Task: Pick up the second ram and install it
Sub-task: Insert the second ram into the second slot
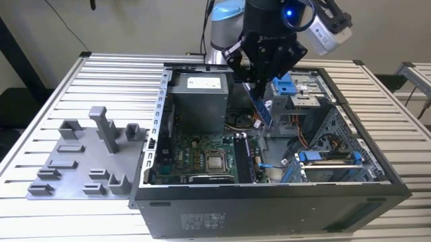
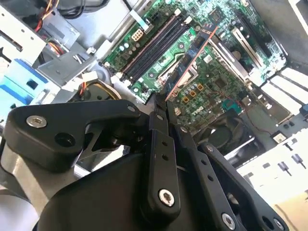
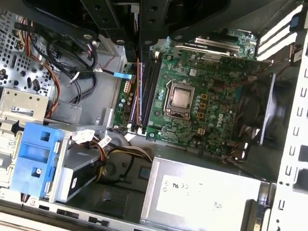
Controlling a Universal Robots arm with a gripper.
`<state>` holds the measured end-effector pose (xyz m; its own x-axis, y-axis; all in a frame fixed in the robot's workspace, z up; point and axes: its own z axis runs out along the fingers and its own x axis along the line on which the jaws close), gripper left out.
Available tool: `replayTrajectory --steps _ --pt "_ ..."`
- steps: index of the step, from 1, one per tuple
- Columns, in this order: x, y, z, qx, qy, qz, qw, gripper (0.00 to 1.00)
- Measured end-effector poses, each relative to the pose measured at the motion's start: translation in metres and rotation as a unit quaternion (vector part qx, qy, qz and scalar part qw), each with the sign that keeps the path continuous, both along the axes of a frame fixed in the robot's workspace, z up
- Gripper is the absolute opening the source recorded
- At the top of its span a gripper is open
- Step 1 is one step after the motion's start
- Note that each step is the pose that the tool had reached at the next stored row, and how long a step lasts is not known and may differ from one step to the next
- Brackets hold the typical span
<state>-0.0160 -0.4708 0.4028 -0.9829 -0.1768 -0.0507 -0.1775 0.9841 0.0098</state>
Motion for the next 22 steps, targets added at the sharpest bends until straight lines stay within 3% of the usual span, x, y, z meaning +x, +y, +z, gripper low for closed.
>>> replayTrajectory --steps 6,13,17,22 --pt "0.0000 0.0000 -0.0026 -0.0001 0.0004 -0.050 0.9987 0.14" --pt "0.0011 0.0027 -0.0127 -0.0002 0.0025 -0.079 0.9969 0.14" --pt "0.0024 0.0063 -0.0200 -0.0001 0.0032 -0.088 0.9961 0.14" --pt "0.0029 0.0142 -0.0290 -0.0003 0.0036 -0.093 0.9957 0.14"
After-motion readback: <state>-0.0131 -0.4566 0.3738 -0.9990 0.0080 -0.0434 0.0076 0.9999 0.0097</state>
